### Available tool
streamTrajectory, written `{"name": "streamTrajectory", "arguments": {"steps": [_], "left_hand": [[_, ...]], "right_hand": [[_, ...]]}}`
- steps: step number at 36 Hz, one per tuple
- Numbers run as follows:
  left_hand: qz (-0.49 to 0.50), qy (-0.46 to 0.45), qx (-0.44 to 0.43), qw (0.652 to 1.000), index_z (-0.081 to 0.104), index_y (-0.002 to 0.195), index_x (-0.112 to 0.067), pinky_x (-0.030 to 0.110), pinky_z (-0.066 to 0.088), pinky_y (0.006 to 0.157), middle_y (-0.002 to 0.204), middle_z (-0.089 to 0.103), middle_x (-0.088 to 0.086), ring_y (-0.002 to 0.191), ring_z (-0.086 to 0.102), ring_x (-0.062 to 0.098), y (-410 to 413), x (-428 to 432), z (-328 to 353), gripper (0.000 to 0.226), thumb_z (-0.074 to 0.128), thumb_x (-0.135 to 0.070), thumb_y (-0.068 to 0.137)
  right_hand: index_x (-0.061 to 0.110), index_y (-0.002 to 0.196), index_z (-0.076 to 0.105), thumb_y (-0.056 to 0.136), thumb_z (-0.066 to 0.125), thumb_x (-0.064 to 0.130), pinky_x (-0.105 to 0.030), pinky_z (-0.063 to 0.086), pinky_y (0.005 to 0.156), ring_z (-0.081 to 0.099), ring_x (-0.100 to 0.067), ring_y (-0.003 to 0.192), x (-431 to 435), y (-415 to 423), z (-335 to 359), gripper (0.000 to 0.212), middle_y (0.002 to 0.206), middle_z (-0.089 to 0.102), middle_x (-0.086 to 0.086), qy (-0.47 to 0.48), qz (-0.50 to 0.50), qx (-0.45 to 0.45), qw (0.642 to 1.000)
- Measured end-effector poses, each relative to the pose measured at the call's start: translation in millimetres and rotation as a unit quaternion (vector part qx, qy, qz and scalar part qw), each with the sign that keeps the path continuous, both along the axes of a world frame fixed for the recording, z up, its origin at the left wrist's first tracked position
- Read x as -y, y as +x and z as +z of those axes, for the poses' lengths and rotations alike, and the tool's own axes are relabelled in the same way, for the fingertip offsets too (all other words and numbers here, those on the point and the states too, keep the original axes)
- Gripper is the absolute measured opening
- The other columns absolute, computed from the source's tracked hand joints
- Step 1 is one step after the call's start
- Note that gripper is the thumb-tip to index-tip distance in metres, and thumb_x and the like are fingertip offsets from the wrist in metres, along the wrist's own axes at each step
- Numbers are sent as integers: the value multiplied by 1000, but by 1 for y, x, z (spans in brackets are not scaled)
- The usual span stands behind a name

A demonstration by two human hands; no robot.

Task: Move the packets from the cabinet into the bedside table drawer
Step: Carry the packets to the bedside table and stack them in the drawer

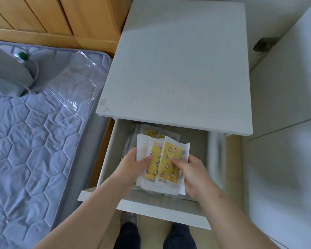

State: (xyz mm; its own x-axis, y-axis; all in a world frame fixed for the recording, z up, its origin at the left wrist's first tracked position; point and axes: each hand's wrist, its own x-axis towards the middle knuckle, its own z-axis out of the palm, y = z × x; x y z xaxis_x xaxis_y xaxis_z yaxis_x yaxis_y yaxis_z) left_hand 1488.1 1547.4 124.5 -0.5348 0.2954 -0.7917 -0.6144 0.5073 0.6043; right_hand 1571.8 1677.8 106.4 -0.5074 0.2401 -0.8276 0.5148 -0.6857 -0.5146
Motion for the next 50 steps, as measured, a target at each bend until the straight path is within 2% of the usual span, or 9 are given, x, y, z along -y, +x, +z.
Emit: {"name": "streamTrajectory", "arguments": {"steps": [7, 12, 17, 22, 28, 32, 36, 43, 50], "left_hand": [[-81, -24, -33, 996, 51, 124, -16, 50, 49, 95, 114, 67, 3, 103, 65, 23, -26, -33, -73, 38, 63, -20, 88], [-110, -10, -76, 991, 49, 131, -13, 43, 46, 99, 123, 62, 2, 110, 60, 22, -49, -67, -107, 46, 64, -20, 88], [-129, -13, -77, 989, 41, 140, -13, 45, 41, 104, 132, 56, 6, 120, 53, 26, -62, -92, -137, 61, 67, -19, 85], [-138, -40, -72, 987, 45, 135, -15, 32, 43, 89, 124, 58, 4, 111, 53, 22, -61, -106, -162, 53, 66, -20, 87], [-173, -75, -113, 976, 46, 133, -11, 28, 43, 82, 120, 58, 5, 103, 54, 22, -58, -109, -176, 48, 63, -19, 89], [-228, -105, -141, 957, 42, 136, -11, 31, 46, 90, 129, 55, 9, 112, 55, 25, -51, -107, -184, 50, 61, -21, 90], [-295, -165, -189, 922, 38, 136, -12, 35, 51, 86, 127, 55, 10, 105, 57, 27, -46, -109, -187, 48, 55, -29, 94], [-379, -217, -258, 862, 40, 131, -6, 31, 42, 84, 125, 54, 14, 114, 52, 29, -49, -105, -190, 42, 45, -31, 98], [-388, -187, -251, 867, 38, 136, -11, 29, 40, 83, 130, 49, 14, 114, 51, 28, -55, -98, -188, 37, 38, -17, 99]], "right_hand": [[13, 95, 62, 92, 54, 0, -28, 49, 58, 64, -14, 78, -31, -15, -58, 15, 89, 68, -1, 26, -14, 16, 999], [14, 92, 59, 92, 52, -2, -25, 48, 60, 62, -10, 77, -57, -32, -86, 17, 88, 65, 1, 47, -47, -16, 998], [12, 108, 57, 90, 53, -3, -22, 42, 59, 59, -10, 78, -73, -41, -114, 23, 88, 63, 2, 78, -56, -5, 995], [13, 105, 57, 90, 53, -4, -25, 46, 60, 61, -13, 77, -79, -43, -136, 24, 90, 63, -1, 101, -73, 7, 992], [12, 93, 60, 89, 54, -4, -43, 53, 84, 63, -28, 95, -80, -43, -155, 18, 102, 66, -13, 134, -47, 29, 989], [19, 82, 59, 90, 54, -3, -35, 54, 72, 63, -23, 86, -76, -39, -166, 23, 88, 64, -4, 144, -35, 43, 988], [19, 87, 58, 90, 55, -3, -29, 52, 65, 62, -18, 80, -75, -39, -173, 22, 88, 63, -3, 151, -27, 66, 986], [14, 106, 55, 91, 58, 5, -28, 52, 63, 62, -19, 83, -79, -40, -179, 18, 102, 62, -5, 214, 45, 110, 970], [11, 108, 58, 90, 54, 2, -34, 55, 79, 63, -23, 93, -78, -39, -189, 20, 107, 64, -6, 304, 108, 158, 933]]}}
